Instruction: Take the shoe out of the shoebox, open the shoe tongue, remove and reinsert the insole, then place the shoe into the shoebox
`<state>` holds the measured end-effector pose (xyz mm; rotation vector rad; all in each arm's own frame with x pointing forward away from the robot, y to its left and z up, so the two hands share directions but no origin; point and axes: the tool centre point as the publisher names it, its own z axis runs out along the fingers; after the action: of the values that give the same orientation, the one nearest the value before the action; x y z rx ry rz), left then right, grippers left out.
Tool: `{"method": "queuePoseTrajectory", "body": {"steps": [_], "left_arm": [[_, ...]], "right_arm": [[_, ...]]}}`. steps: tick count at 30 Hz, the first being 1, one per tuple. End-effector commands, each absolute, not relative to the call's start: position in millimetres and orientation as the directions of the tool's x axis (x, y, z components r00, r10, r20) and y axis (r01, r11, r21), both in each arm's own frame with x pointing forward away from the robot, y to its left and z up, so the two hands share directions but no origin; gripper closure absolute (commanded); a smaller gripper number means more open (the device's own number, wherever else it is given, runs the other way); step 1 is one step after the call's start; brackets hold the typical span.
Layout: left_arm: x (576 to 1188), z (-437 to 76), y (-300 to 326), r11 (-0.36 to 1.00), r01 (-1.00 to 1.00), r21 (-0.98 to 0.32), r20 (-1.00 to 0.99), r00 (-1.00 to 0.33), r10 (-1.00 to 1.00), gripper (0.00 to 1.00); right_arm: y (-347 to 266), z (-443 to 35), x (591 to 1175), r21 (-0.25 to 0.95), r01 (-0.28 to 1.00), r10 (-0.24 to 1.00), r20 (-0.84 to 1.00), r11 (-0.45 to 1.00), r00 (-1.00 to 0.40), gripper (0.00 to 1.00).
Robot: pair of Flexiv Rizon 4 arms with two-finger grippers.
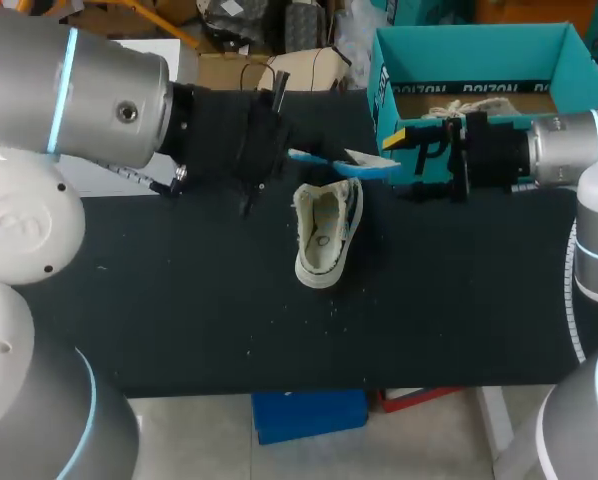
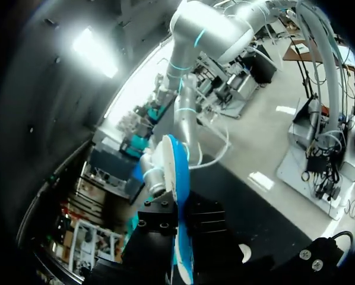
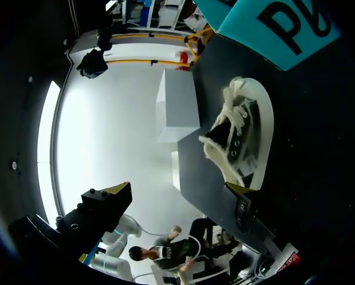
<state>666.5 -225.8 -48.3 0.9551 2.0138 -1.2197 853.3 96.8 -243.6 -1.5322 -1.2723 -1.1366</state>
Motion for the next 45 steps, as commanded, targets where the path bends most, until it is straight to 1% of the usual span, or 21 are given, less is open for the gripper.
{"method": "queuePoseTrajectory", "body": {"steps": [1,4,5,20,24,25,26,29,30,32,35,45], "left_arm": [[647,-93,-207,0.165,0.890,-0.425,-0.886,-0.446,0.124,1.00],[644,-103,-203,0.099,0.919,-0.382,-0.912,-0.392,0.120,1.00],[640,-107,-203,0.098,0.925,-0.367,-0.914,-0.378,0.148,1.00],[640,-107,-203,0.098,0.925,-0.367,-0.914,-0.378,0.148,1.00],[627,-124,-214,0.130,0.973,-0.189,-0.963,-0.209,0.169,1.00],[625,-132,-214,0.143,0.973,-0.180,-0.967,-0.202,0.156,1.00],[623,-138,-213,0.150,0.982,-0.115,-0.977,-0.139,0.164,1.00],[620,-160,-212,0.174,0.983,-0.059,-0.984,-0.087,0.157,1.00],[621,-164,-211,0.185,0.981,-0.065,-0.983,-0.095,0.159,1.00],[622,-177,-208,0.204,0.979,-0.021,-0.989,-0.050,0.137,1.00],[626,-193,-203,0.201,0.979,0.021,-0.994,-0.001,0.111,1.00],[647,-238,-197,0.119,0.983,0.142,-0.987,0.133,0.086,1.00]], "right_arm": [[98,-244,853,-0.044,0.987,0.244,0.966,-0.153,0.081,0.00],[98,-244,853,-0.044,0.987,0.244,0.966,-0.153,0.081,0.00],[98,-244,853,-0.044,0.987,0.244,0.966,-0.153,0.081,0.00],[98,-244,853,-0.044,0.987,0.244,0.966,-0.153,0.081,0.00],[98,-244,853,-0.044,0.987,0.244,0.966,-0.153,0.081,0.00],[98,-244,853,-0.044,0.987,0.244,0.966,-0.153,0.081,0.00],[98,-244,853,-0.044,0.987,0.244,0.966,-0.153,0.081,0.00],[98,-244,853,-0.044,0.987,0.244,0.966,-0.153,0.081,0.00],[98,-244,853,-0.044,0.987,0.244,0.966,-0.153,0.081,0.00],[98,-244,853,-0.044,0.987,0.244,0.966,-0.153,0.081,0.00],[98,-244,853,-0.044,0.987,0.244,0.966,-0.153,0.081,0.00],[98,-244,853,-0.044,0.987,0.244,0.966,-0.153,0.081,0.00]]}}
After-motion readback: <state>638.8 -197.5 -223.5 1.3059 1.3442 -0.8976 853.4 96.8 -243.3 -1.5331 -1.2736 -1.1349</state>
